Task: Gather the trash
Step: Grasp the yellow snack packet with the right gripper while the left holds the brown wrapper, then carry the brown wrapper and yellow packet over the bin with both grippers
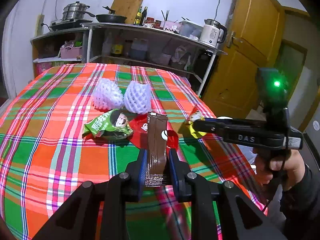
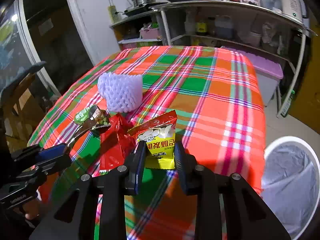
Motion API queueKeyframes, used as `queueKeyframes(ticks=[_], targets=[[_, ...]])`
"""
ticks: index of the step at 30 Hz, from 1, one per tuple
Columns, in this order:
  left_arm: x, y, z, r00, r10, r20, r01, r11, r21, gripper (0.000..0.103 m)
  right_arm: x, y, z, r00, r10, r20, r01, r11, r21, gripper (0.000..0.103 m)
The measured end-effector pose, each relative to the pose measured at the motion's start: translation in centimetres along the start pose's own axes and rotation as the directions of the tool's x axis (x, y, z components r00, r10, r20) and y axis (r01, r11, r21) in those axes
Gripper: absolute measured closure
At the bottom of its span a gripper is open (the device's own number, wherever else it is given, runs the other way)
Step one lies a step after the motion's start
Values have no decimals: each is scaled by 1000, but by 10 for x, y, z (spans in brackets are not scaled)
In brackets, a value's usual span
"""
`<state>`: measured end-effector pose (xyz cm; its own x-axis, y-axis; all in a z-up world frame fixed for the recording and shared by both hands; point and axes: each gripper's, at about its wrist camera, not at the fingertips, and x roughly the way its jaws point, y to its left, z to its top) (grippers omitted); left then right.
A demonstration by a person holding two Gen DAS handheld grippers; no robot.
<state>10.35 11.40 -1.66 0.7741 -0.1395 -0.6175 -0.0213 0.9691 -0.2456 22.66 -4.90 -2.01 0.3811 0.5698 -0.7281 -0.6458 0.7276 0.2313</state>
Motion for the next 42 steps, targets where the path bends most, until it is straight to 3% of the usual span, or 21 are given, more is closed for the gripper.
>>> queueKeyframes(ticks=[20,42], targets=[[14,-83,4,996,-86,-30,89,991,97,81,-104,-47,-54,988,-89,130,68,986,153,73],[79,-188,19,968,-219,-118,241,946,216,81,-158,-134,-101,954,-263,142,200,915,351,73]])
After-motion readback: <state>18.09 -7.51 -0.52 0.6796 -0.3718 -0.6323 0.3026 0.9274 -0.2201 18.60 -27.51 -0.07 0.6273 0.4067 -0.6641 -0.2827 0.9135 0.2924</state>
